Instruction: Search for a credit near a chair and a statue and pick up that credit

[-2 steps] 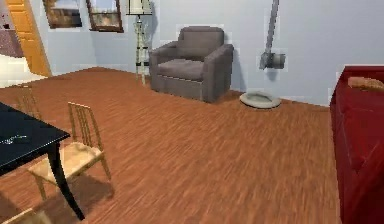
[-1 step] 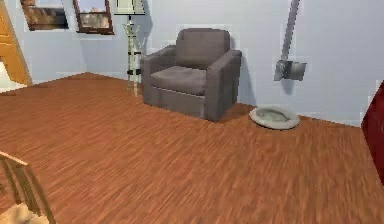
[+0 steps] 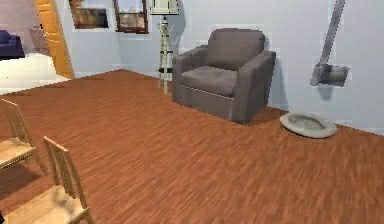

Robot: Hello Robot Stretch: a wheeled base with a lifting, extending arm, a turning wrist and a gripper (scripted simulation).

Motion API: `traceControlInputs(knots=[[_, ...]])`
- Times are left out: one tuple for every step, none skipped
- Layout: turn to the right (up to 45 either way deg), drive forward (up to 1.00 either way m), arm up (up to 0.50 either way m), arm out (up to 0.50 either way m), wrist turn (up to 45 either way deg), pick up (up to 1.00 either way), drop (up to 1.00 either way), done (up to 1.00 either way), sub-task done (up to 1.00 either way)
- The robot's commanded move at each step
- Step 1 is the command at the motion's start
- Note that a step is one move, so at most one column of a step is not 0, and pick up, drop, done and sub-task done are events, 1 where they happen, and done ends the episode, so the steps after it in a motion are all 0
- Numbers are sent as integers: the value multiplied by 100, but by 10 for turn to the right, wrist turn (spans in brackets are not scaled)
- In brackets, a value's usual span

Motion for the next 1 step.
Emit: traceControlInputs(knots=[[-30,0,0,0,0,0,0,0,0]])
